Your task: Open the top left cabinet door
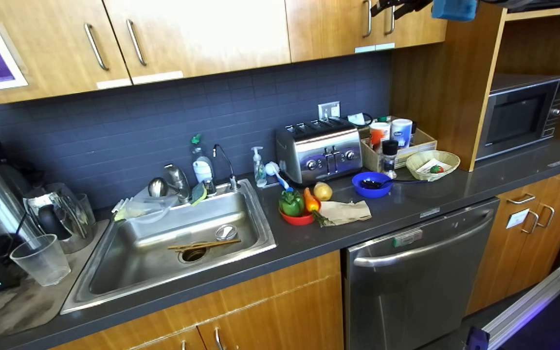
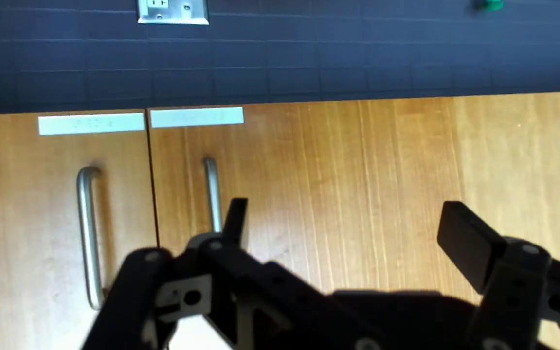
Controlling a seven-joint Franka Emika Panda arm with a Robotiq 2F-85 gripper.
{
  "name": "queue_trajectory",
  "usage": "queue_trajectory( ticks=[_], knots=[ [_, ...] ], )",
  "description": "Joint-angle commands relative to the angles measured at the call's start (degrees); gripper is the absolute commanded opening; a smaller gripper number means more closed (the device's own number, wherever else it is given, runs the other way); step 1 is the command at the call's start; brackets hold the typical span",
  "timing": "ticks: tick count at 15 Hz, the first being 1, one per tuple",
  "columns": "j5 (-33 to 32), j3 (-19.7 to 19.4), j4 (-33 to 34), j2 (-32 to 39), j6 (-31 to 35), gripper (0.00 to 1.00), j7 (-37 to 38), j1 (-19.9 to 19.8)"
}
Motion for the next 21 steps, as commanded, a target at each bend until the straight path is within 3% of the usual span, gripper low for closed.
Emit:
queue_trajectory(
  ticks=[1,11,12,21],
  knots=[
    [2.35,0.55,1.47,5.2,7.06,1.0,3.98,0.04],
    [3.95,3.36,4.02,10.74,16.49,1.0,8.82,-2.86],
    [2.2,4.97,5.23,10.06,14.6,1.0,11.0,-5.31],
    [4.38,11.69,9.15,15.67,14.03,1.0,11.69,-13.38]
  ],
)
